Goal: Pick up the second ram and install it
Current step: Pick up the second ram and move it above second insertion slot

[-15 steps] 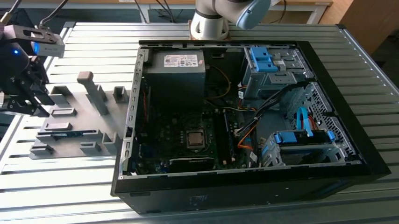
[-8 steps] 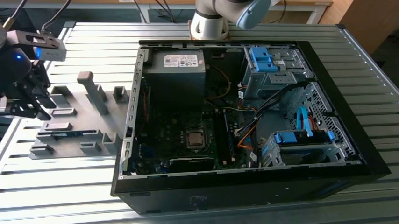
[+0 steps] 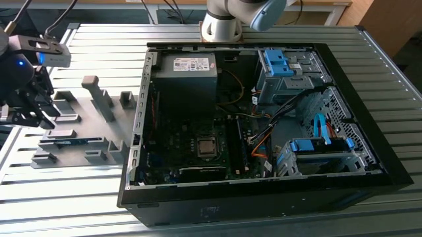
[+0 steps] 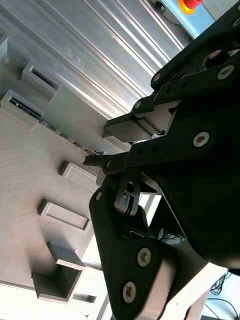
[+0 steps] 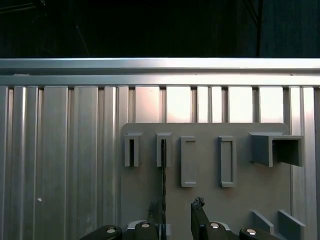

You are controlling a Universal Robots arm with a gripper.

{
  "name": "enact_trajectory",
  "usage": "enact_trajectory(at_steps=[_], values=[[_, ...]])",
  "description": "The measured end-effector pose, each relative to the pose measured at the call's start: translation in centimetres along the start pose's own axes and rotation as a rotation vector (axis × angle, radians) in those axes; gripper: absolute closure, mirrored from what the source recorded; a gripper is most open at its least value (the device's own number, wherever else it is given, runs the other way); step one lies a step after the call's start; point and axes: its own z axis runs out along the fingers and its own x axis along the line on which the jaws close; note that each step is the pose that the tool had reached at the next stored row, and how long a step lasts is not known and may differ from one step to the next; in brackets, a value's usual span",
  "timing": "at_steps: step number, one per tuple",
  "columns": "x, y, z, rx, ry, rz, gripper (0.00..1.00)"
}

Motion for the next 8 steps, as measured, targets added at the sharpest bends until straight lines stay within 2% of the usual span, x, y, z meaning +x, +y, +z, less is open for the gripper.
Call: enact_trajectory(at_steps=[8], values=[[0.04, 0.00, 0.53, 0.0001, -0.0001, -0.001, 0.62]])
